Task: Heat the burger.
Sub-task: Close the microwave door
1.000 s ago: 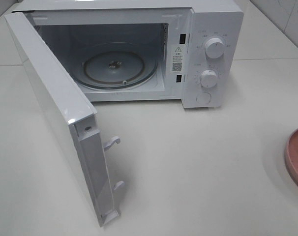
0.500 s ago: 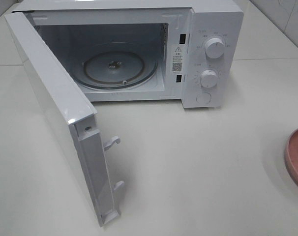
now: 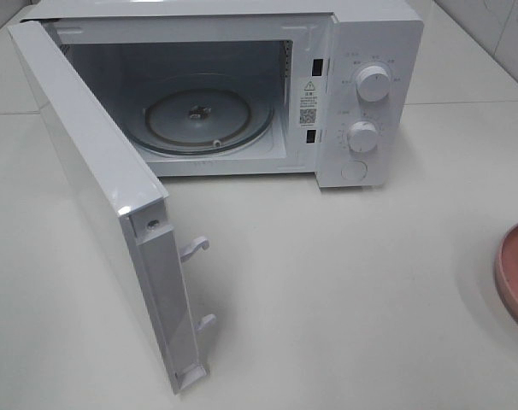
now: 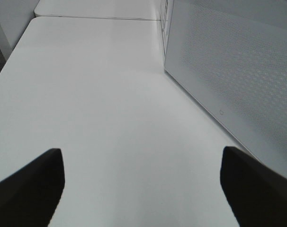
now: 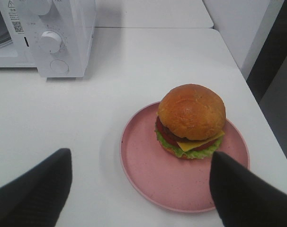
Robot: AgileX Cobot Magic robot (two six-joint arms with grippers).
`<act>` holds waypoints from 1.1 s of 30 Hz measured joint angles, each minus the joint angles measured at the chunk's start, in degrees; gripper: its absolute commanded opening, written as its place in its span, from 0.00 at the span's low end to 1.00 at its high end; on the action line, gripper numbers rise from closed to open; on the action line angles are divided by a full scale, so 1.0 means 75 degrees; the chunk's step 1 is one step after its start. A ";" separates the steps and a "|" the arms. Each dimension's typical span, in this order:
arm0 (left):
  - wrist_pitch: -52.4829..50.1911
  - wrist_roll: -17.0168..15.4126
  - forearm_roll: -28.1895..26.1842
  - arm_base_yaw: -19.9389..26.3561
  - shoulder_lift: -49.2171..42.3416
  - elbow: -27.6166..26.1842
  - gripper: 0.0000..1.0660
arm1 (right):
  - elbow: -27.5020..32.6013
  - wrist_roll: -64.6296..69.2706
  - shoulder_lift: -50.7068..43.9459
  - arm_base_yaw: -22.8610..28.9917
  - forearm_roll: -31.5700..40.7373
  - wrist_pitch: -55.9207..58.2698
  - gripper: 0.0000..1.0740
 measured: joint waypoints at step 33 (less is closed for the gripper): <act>0.0000 0.0000 0.0000 0.0000 0.0000 0.0000 0.77 | 0.0000 0.0000 0.0000 0.0000 0.0046 0.0000 0.71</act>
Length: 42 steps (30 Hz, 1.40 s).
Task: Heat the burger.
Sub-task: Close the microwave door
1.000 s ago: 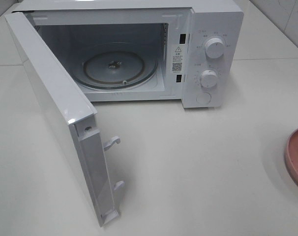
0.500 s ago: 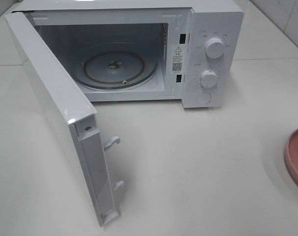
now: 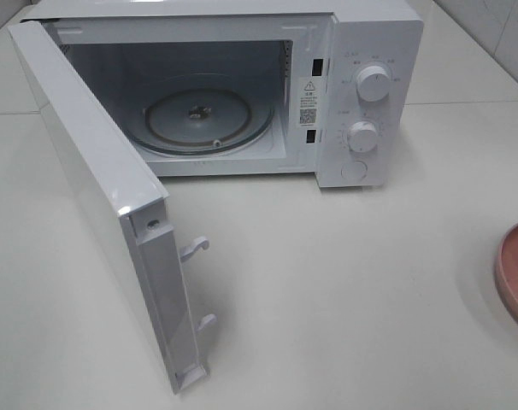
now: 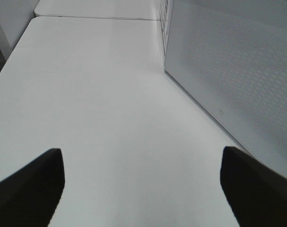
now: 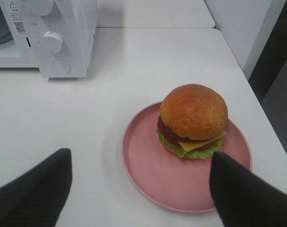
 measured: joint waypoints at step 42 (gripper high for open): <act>-0.3186 0.0000 -0.0206 0.0000 0.1788 -0.0122 0.00 | 0.0000 0.0000 0.0000 0.0000 0.0000 0.0000 0.71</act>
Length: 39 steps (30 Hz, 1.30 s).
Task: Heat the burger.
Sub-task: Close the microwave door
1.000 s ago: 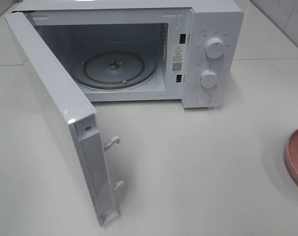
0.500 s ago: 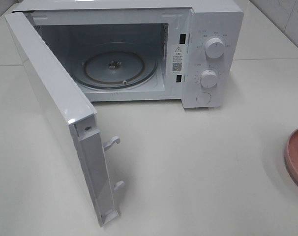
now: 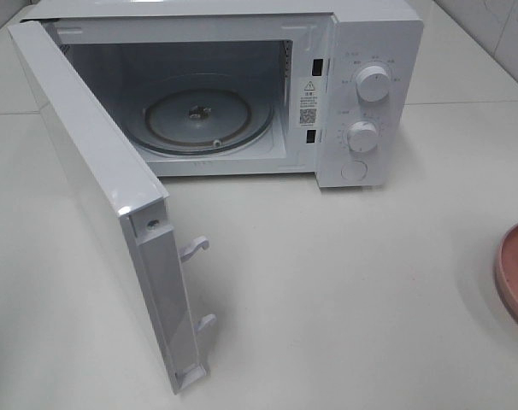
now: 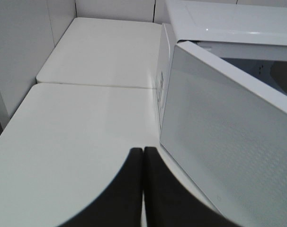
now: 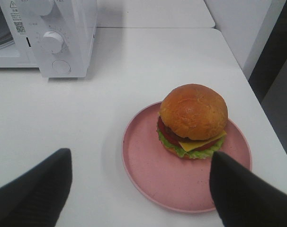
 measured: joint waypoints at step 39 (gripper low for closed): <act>-0.9786 -0.0290 0.0932 0.0000 0.6012 0.2429 0.00 | 0.0000 0.0000 0.0000 0.0000 0.0000 0.0000 0.71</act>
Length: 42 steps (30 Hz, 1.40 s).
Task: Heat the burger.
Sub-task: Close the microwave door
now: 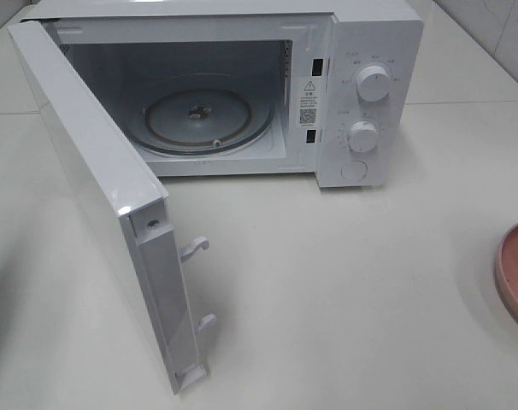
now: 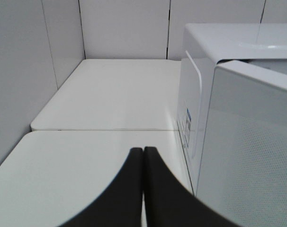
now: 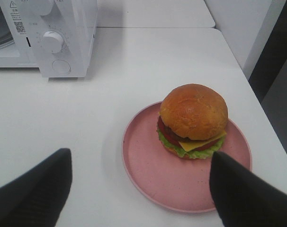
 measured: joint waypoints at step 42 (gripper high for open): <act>-0.1971 -0.1230 0.2002 -0.0856 0.4049 -0.1459 0.00 | 0.0000 0.0000 0.0000 0.0000 0.0000 0.0000 0.71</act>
